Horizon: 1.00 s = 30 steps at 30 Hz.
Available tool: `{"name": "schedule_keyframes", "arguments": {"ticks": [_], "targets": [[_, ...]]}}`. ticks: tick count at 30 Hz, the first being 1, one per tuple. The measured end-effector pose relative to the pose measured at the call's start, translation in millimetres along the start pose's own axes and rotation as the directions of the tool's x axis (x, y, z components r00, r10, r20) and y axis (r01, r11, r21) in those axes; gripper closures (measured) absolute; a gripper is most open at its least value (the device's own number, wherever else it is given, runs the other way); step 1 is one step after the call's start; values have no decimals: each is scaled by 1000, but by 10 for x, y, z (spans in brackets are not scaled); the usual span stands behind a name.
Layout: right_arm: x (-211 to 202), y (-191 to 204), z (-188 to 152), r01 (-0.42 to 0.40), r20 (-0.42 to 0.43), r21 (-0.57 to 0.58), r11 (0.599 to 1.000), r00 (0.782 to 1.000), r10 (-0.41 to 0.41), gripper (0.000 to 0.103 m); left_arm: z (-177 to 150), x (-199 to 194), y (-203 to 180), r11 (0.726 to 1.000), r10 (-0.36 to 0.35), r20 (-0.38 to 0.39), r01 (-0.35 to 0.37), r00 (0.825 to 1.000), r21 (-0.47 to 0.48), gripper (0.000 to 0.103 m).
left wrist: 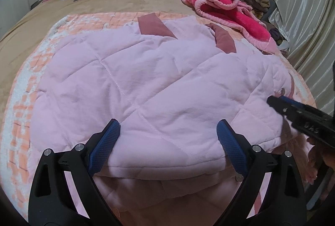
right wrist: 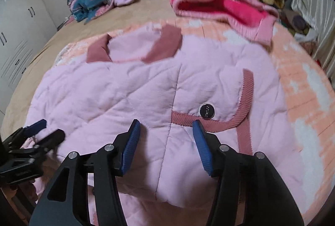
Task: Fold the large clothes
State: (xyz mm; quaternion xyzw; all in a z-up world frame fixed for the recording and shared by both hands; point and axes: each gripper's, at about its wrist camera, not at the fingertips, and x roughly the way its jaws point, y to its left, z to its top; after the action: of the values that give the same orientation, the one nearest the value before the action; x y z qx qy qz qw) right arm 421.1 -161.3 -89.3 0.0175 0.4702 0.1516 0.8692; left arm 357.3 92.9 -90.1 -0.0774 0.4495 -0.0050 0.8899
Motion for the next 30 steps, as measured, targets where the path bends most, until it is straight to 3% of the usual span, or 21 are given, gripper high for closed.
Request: {"name": "schedule_keyframes", "arguments": {"ticks": [7, 15, 17, 19, 24, 30], "targets": [[95, 13, -114, 35, 23, 14, 999, 999, -35, 51, -8, 28, 3, 999, 27, 0, -27, 1000, 21, 15], [-130, -59, -258, -24, 41, 83, 996, 999, 21, 51, 7, -126, 13, 1000, 29, 0, -29, 1000, 11, 15], [-263, -92, -304, -64, 58, 126, 990, 997, 57, 45, -6, -201, 18, 1000, 31, 1, -31, 1000, 5, 15], [-417, -100, -344, -101, 96, 147, 984, 992, 87, 31, -15, -273, 5, 1000, 28, 5, -28, 1000, 1, 15], [-770, -138, -441, -114, 163, 162, 980, 983, 87, 17, -9, -478, -77, 1000, 31, 38, -31, 999, 2, 12], [-1080, -187, -520, -140, 206, 183, 973, 973, 101, 9, -17, -698, -134, 1000, 25, 71, -25, 997, -8, 9]]}}
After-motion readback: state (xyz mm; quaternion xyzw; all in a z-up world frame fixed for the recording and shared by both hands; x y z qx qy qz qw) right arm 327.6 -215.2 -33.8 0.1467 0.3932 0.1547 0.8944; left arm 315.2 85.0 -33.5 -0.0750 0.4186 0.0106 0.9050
